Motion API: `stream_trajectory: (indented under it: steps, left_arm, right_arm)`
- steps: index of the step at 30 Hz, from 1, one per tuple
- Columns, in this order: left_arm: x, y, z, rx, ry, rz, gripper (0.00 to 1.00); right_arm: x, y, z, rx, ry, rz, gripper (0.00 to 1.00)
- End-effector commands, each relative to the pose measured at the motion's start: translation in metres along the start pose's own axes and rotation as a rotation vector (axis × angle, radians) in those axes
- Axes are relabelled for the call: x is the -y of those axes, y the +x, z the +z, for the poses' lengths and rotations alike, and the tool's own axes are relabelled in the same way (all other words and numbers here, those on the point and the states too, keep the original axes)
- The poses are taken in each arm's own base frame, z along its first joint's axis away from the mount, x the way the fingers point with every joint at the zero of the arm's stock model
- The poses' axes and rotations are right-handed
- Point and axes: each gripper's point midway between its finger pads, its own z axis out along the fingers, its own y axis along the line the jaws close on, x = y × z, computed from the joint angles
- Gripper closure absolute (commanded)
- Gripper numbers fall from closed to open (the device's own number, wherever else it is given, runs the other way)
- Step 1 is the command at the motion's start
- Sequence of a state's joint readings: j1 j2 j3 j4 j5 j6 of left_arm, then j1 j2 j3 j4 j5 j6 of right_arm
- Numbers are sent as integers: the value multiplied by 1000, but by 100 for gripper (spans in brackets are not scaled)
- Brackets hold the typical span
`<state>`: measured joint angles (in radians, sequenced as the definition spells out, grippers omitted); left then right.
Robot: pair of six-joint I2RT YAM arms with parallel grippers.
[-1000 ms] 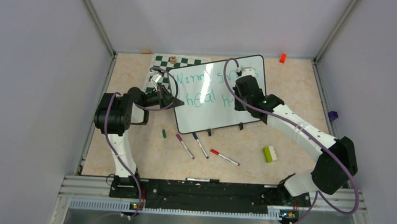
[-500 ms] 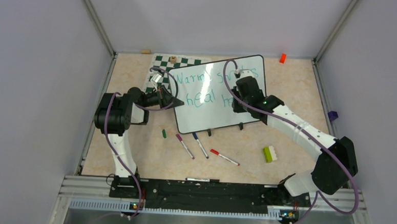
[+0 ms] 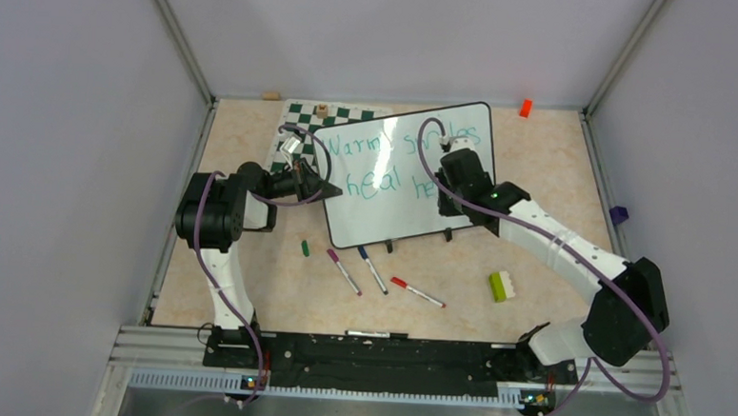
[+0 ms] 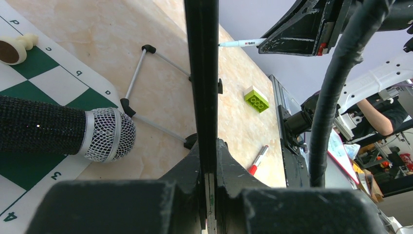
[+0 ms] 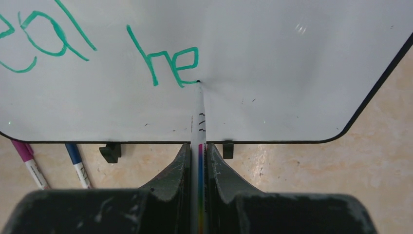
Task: Write a sentence on the whiteboard
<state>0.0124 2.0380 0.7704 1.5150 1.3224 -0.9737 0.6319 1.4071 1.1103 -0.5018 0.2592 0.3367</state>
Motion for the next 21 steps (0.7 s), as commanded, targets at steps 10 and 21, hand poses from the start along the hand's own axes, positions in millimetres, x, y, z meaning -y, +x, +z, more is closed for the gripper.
stream_trajectory:
  steps: [10,21]
  left_arm:
    - [1,-18,-1,44,4,178,100]
    - [1,-18,-1,45,3,179,100]
  right_arm:
    - [7,-51,-37,171,-11,49,100]
    - [20,-53,-24,160,42,59,100]
